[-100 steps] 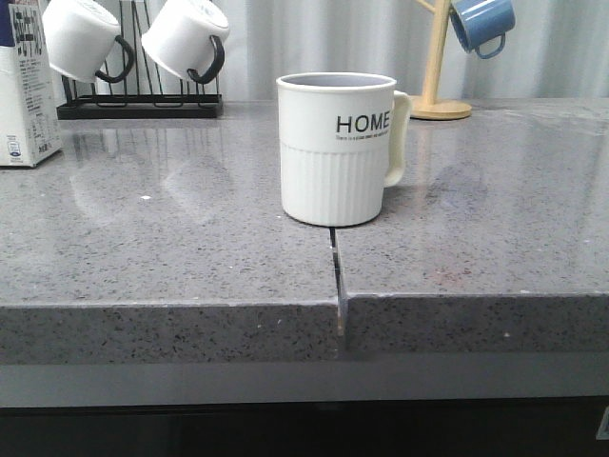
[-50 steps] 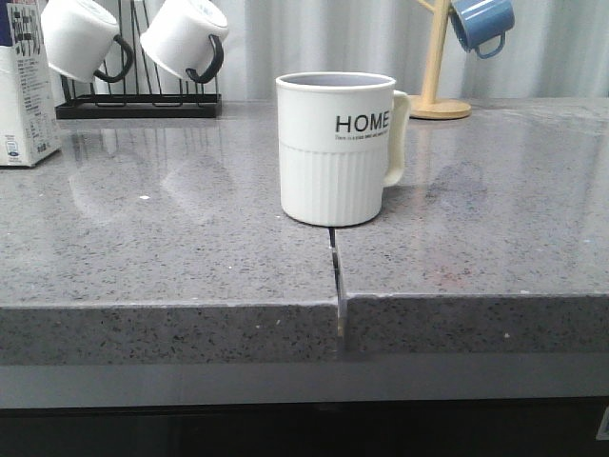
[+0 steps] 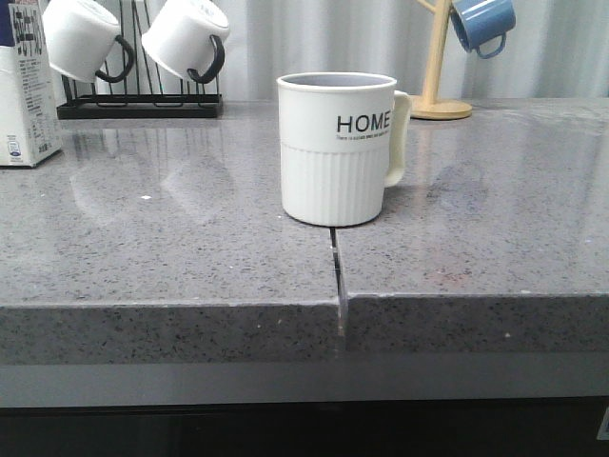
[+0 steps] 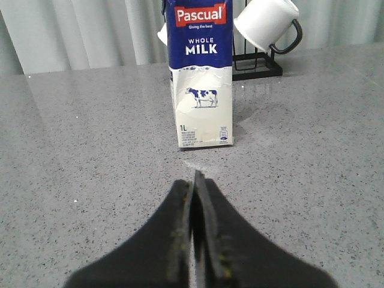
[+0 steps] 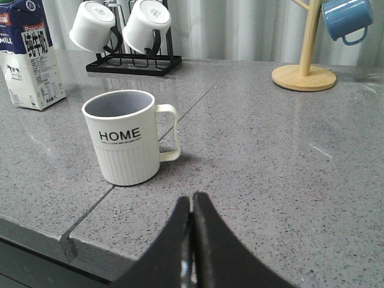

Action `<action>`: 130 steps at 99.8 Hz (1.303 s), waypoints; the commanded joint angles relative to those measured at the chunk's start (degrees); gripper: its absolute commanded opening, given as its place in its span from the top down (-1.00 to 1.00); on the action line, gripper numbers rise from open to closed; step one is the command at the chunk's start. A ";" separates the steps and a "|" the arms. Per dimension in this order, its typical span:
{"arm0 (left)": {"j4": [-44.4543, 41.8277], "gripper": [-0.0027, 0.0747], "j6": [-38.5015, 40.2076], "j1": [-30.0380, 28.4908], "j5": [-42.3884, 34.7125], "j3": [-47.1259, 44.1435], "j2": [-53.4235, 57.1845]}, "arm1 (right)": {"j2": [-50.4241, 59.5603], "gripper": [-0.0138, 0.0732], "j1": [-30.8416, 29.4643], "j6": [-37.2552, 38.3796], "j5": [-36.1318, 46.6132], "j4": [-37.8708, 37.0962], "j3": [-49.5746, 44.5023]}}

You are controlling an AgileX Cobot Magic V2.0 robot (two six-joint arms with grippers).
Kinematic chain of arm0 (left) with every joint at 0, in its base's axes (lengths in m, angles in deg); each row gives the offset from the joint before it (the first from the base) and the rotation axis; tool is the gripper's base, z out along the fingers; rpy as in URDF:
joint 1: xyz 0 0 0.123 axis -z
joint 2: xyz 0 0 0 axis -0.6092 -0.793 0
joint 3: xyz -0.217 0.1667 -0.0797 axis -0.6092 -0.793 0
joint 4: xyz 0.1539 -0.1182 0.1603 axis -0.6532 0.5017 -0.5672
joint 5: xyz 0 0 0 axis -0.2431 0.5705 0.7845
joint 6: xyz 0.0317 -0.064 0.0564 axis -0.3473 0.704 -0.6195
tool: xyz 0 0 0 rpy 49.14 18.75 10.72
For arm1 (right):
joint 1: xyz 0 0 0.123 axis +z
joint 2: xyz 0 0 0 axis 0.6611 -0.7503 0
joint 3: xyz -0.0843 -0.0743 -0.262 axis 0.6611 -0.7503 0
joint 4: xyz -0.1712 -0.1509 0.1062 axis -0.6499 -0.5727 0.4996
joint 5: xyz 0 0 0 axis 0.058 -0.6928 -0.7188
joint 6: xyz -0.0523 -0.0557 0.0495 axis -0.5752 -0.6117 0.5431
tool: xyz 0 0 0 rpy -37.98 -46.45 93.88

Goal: Place milk next to cup

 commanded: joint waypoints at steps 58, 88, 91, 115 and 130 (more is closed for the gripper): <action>1.78 -0.69 0.29 -0.18 -20.03 15.77 -34.82 | -0.59 0.84 -0.33 -0.07 3.99 -0.57 1.45; 6.24 -0.69 0.29 -0.18 -20.93 23.15 -46.57 | -0.59 0.84 -0.33 -0.07 3.99 -0.57 1.45; 7.04 -0.69 0.29 -0.18 -21.06 23.54 -47.24 | -0.59 0.84 -0.33 -0.07 3.99 -0.57 1.45; 8.08 -0.69 0.29 2.97 -29.30 24.52 -52.14 | -0.59 0.84 -0.33 -0.07 3.99 -0.57 1.45; 8.19 -0.69 0.29 3.86 -32.01 25.75 -55.67 | -0.59 0.84 -0.33 -0.07 3.99 -0.57 1.45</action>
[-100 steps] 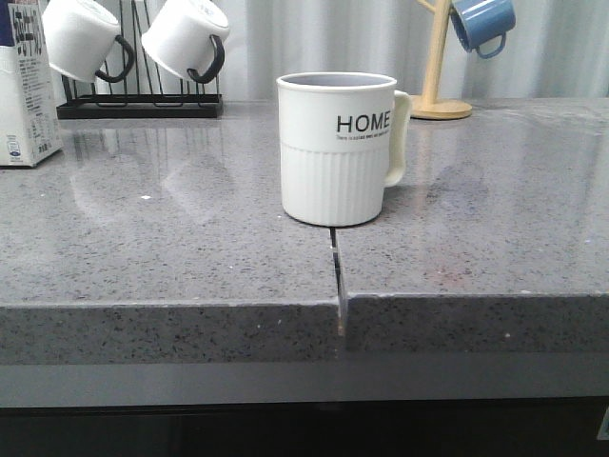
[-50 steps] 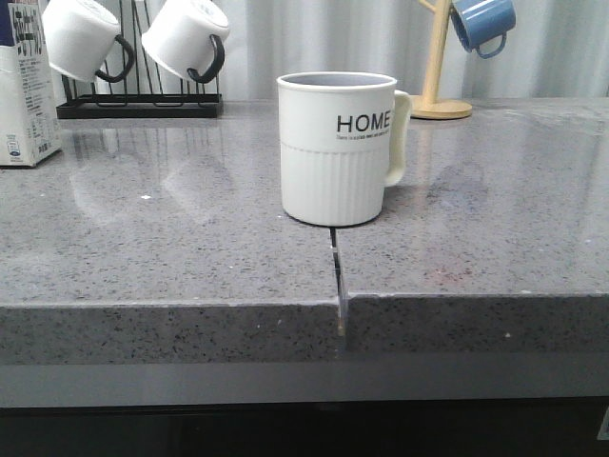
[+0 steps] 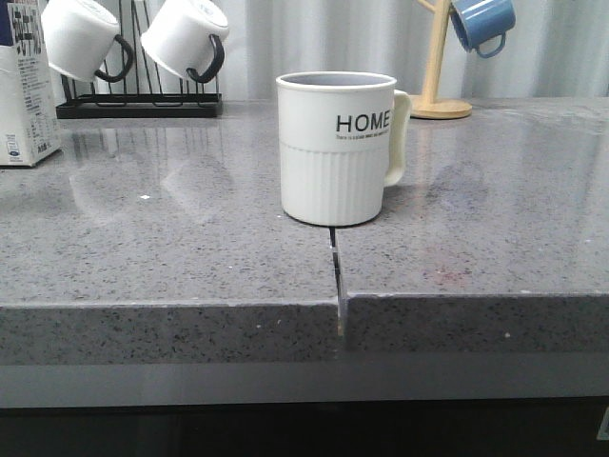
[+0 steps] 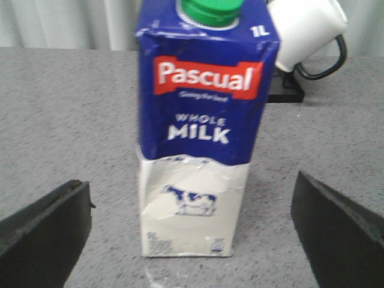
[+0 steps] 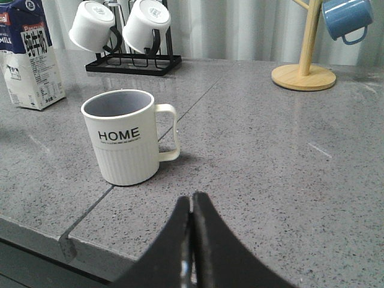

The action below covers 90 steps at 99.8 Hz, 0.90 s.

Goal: Place milk next to cup
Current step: 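Close the left gripper around the blue Pascual milk carton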

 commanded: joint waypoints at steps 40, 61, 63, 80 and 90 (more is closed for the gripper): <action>0.70 -0.69 0.38 1.02 -14.74 7.06 -8.48 | -0.59 0.84 -0.24 -0.07 3.99 -0.51 1.45; 0.70 -0.69 1.90 1.02 -18.80 11.11 -14.22 | -0.59 0.84 -0.24 -0.07 3.99 -0.51 1.45; 0.70 -0.69 2.04 1.02 -19.80 11.35 -14.68 | -0.59 0.84 -0.24 -0.07 3.99 -0.51 1.45; 0.70 -0.56 2.42 1.02 -26.00 11.69 -17.35 | -0.59 0.84 -0.24 -0.07 3.99 -0.51 1.45; 0.70 -0.19 3.32 1.02 -26.67 11.69 -17.88 | -0.59 0.84 -0.24 -0.07 3.99 -0.51 1.45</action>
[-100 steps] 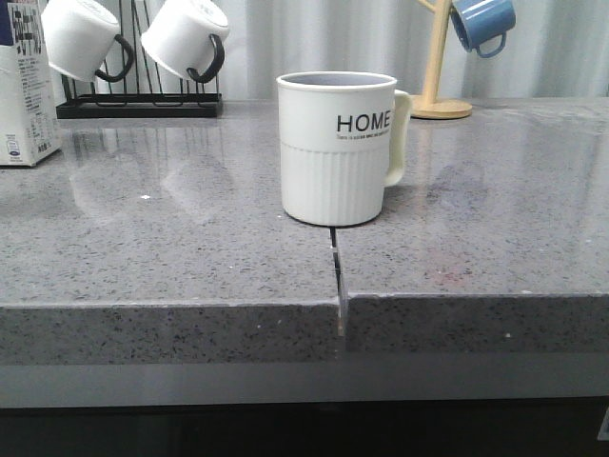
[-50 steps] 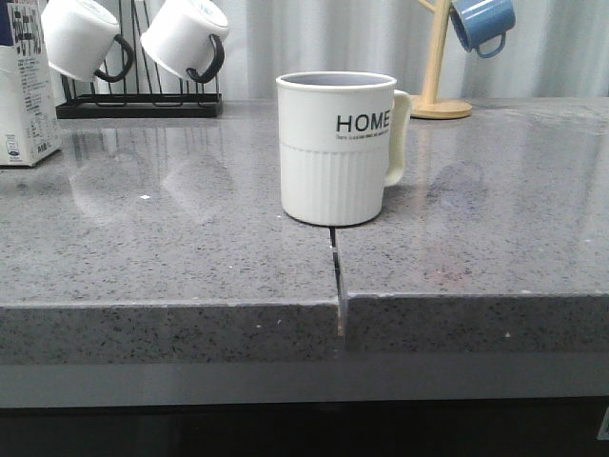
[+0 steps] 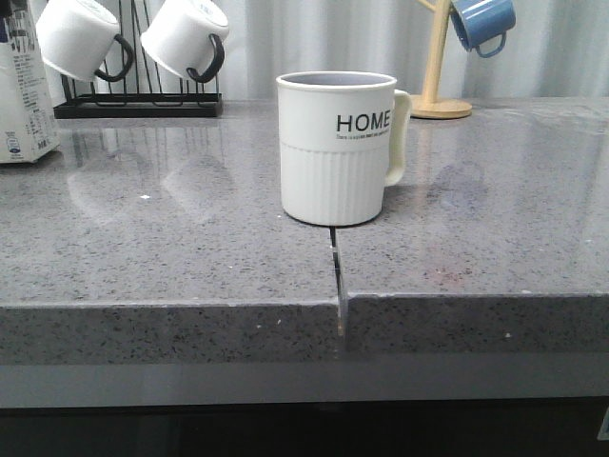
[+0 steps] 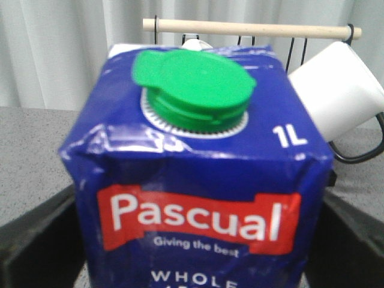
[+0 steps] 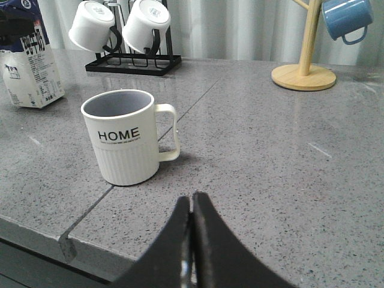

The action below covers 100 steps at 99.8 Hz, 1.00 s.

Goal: Place milk next to cup
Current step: 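Close the left gripper around the blue Pascual milk carton, then lift the milk carton and carry it toward the HOME mug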

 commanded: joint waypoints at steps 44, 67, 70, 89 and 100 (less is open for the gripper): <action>0.31 0.58 0.49 4.45 -6.92 -0.12 7.77 | -0.59 0.84 -0.24 -0.07 4.03 -0.51 1.45; 0.31 0.58 0.49 10.51 -6.92 -4.53 14.88 | -0.59 0.84 -0.24 -0.07 4.03 -0.51 1.45; 0.31 0.58 0.49 11.40 -6.92 -5.02 15.40 | -0.59 0.84 -0.24 -0.07 4.03 -0.51 1.45; 0.31 0.58 -0.07 17.83 -7.03 -5.54 15.78 | -0.59 0.84 -0.24 -0.07 4.03 -0.51 1.45; 0.42 0.58 -1.83 20.23 -7.03 -5.54 15.14 | -0.59 0.84 -0.24 -0.07 4.03 -0.51 1.45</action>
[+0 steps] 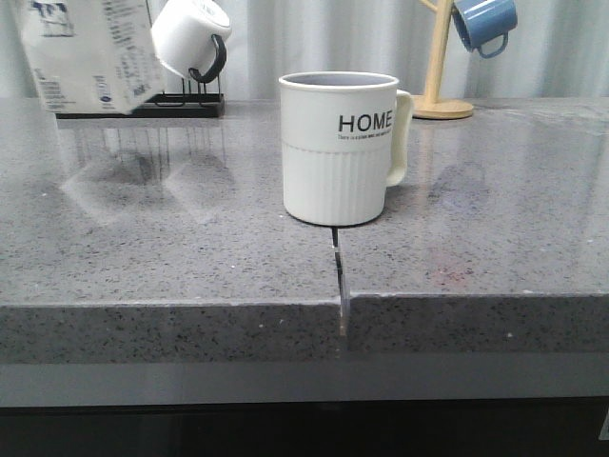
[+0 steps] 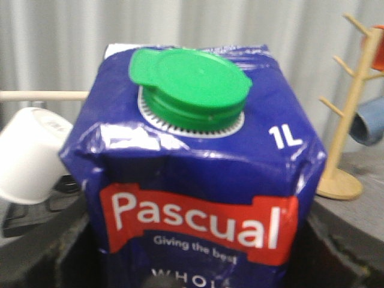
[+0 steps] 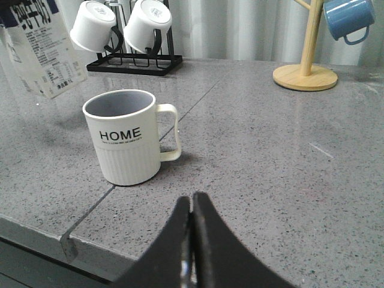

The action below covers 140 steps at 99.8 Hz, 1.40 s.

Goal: Place milk next to cup
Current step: 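Lift the milk carton and carry it toward the HOME mug, then lower the carton beside the mug and open the left gripper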

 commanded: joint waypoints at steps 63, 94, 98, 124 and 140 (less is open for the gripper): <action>2.61 0.58 -1.15 12.45 -6.24 1.04 -4.85 | -0.59 0.84 -0.24 -0.07 4.03 -0.51 1.45; 2.99 0.51 -1.15 14.01 -6.49 0.62 -6.65 | -0.59 0.84 -0.24 -0.07 4.03 -0.51 1.45; 2.99 0.38 -1.15 14.01 -6.49 0.52 -6.65 | -0.59 0.84 -0.24 -0.07 4.03 -0.51 1.45; 3.66 -0.79 -1.15 14.01 -5.75 0.53 -6.42 | -0.59 0.84 -0.24 -0.07 4.03 -0.51 1.45; 3.67 -0.80 -1.15 14.01 -3.20 0.53 -5.18 | -0.59 0.84 -0.24 -0.07 4.03 -0.51 1.45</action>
